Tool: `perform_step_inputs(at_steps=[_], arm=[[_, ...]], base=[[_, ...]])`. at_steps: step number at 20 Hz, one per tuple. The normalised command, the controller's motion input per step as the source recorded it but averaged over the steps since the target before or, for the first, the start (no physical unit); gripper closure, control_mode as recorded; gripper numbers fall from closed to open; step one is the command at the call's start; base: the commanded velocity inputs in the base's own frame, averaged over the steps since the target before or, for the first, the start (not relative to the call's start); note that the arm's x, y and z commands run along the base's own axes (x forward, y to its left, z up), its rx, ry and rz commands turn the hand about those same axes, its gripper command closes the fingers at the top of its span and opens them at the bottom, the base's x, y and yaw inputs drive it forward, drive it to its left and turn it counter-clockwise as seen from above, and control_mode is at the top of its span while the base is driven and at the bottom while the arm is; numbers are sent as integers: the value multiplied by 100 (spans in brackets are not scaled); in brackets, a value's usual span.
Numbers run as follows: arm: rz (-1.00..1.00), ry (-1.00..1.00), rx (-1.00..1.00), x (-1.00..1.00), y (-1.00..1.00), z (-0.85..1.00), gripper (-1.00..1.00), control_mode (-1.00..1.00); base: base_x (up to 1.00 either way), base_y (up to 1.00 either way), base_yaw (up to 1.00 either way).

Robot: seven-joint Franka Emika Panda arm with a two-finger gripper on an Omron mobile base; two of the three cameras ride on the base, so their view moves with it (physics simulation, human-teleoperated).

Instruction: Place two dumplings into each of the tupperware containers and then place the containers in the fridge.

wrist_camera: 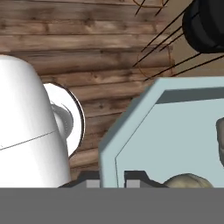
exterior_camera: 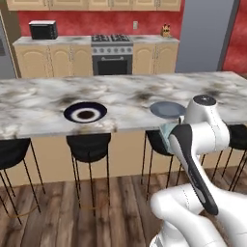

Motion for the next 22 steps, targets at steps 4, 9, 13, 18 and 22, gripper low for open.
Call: perform_step_inputs(at_steps=[4,9,13,18,22], arm=[[0,0,0,0,0,0,100,100],[0,0,0,0,0,0,100,100],[0,0,0,0,0,0,100,100],[0,0,0,0,0,0,100,100],[0,0,0,0,0,0,100,100]], base=[[-20,100,1],[-2,100,0],[13,100,0],[9,100,0],[1,100,0]])
